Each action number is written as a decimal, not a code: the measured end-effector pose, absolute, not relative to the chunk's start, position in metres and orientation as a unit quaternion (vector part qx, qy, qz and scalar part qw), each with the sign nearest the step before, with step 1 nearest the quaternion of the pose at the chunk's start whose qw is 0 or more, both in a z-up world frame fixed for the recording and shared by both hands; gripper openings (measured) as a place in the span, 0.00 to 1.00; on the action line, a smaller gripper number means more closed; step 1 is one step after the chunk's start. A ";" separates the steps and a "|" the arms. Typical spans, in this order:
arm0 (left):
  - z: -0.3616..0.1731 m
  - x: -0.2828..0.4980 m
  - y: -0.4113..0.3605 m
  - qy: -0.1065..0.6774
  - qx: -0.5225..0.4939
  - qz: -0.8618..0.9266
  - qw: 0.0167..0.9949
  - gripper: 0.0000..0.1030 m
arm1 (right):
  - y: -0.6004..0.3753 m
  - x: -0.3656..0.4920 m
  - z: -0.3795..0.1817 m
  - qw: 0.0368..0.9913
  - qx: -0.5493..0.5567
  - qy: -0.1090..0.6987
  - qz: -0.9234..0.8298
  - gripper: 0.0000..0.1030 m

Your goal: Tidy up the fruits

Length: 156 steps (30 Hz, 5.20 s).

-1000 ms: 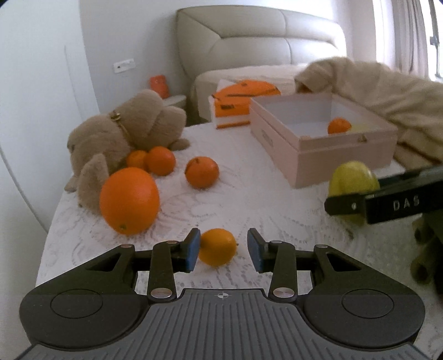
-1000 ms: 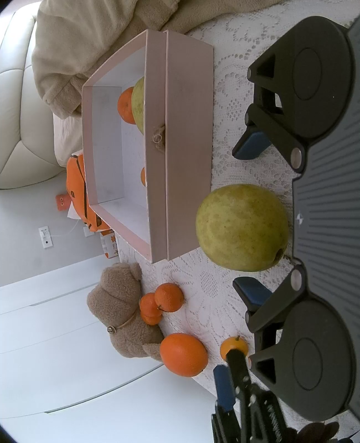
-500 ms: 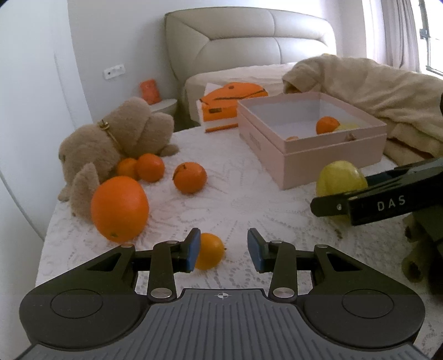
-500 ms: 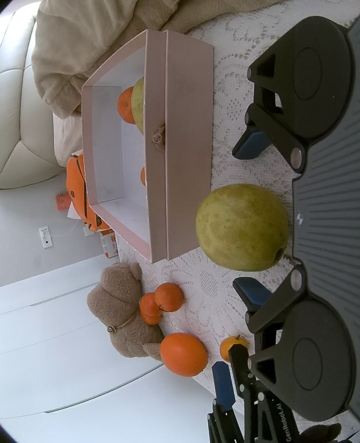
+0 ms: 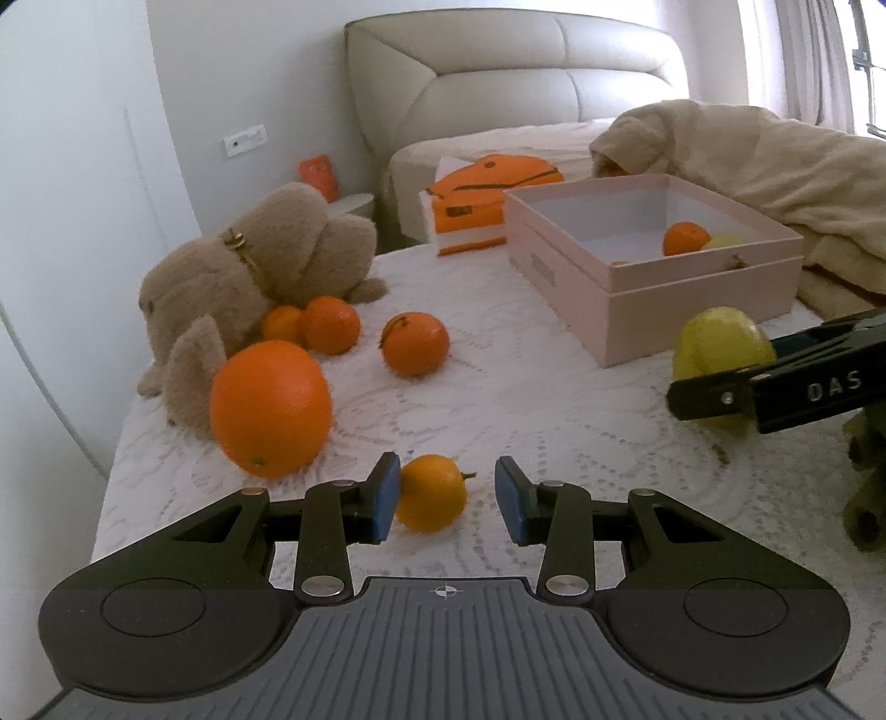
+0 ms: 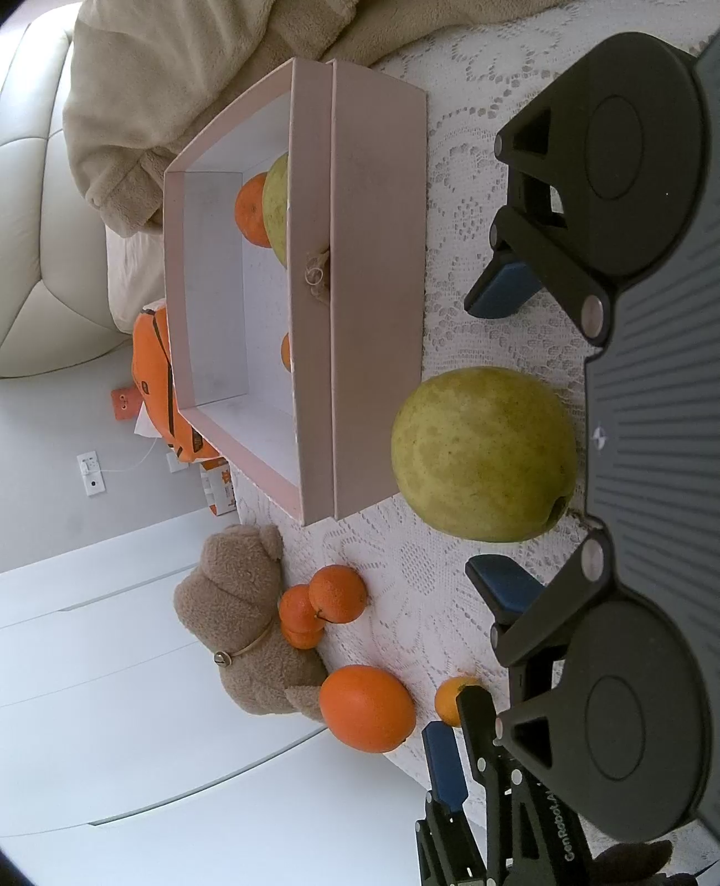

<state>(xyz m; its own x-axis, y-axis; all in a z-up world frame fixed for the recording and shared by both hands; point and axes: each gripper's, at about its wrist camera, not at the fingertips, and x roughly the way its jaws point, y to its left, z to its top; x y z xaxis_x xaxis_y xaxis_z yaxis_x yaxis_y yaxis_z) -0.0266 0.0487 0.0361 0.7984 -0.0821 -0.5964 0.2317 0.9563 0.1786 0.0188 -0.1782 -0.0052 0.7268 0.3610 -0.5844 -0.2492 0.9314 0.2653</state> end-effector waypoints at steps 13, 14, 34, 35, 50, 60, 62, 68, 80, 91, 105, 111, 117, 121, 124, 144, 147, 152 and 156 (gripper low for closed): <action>0.034 -0.022 0.087 0.318 0.063 -0.039 0.945 0.42 | -0.178 0.019 -0.005 0.925 0.085 0.331 0.164 0.91; 0.034 -0.023 0.087 0.318 0.064 -0.040 0.945 0.42 | -0.178 0.019 -0.005 0.925 0.085 0.331 0.164 0.91; 0.030 -0.010 0.074 0.317 -0.025 -0.066 0.946 0.36 | -0.176 0.017 -0.005 0.922 0.086 0.336 0.174 0.98; 0.031 -0.011 0.071 0.313 -0.027 -0.069 0.947 0.36 | -0.177 0.018 -0.004 0.920 0.090 0.338 0.178 1.00; 0.015 -0.013 0.059 0.275 -0.084 -0.122 0.950 0.36 | -0.168 0.014 0.000 0.914 0.055 0.361 0.180 0.99; 0.010 -0.009 0.065 0.291 -0.108 -0.128 0.942 0.36 | -0.188 -0.023 0.013 0.943 -0.036 0.318 0.086 0.95; 0.009 -0.009 0.066 0.290 -0.111 -0.128 0.942 0.36 | -0.186 -0.029 0.017 0.949 -0.059 0.303 0.069 0.95; 0.009 -0.009 0.067 0.290 -0.115 -0.125 0.942 0.36 | -0.181 -0.022 0.016 0.943 -0.038 0.315 0.097 0.95; 0.008 -0.007 0.067 0.296 -0.118 -0.124 0.940 0.36 | -0.167 0.009 0.003 0.938 -0.026 0.327 0.108 0.69; 0.007 -0.006 0.067 0.298 -0.118 -0.122 0.939 0.36 | -0.173 0.002 0.014 0.932 -0.002 0.341 0.123 0.59; 0.006 -0.006 0.067 0.298 -0.117 -0.120 0.940 0.36 | -0.186 -0.005 0.015 0.926 0.024 0.351 0.135 0.59; 0.021 0.003 0.059 0.288 -0.110 -0.146 0.940 0.36 | -0.192 -0.004 0.024 0.927 0.046 0.344 0.140 0.58; 0.112 0.066 0.025 0.225 -0.101 -0.222 0.943 0.36 | -0.224 0.024 0.116 0.947 0.123 0.243 0.168 0.58; 0.138 0.135 -0.019 0.295 -0.100 -0.278 0.909 0.36 | -0.231 0.069 0.180 0.969 0.079 0.195 0.128 0.58; 0.116 0.179 -0.056 0.371 -0.070 -0.288 0.880 0.36 | -0.234 0.112 0.200 0.970 0.050 0.214 0.105 0.58; 0.063 0.039 0.067 0.282 -0.119 -0.206 0.930 0.36 | -0.208 0.244 0.061 0.887 -0.020 0.460 0.046 0.58; 0.060 0.024 0.090 0.278 -0.139 -0.183 0.933 0.36 | -0.209 0.254 0.048 0.871 -0.012 0.490 0.036 0.58; 0.066 0.007 0.139 0.226 -0.178 -0.088 0.954 0.36 | -0.212 0.243 0.050 0.869 0.002 0.493 0.038 0.60; 0.071 0.001 0.173 0.213 -0.194 0.001 0.958 0.36 | -0.197 0.216 0.082 0.901 -0.046 0.431 0.029 0.69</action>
<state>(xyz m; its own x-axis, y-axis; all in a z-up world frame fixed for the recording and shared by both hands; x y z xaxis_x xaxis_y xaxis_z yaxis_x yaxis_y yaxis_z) 0.0010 0.1731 0.0711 0.9092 -0.0809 -0.4083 -0.0846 0.9245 -0.3716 0.2159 -0.1968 0.0823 0.6271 0.0121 -0.7789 -0.0915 0.9941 -0.0582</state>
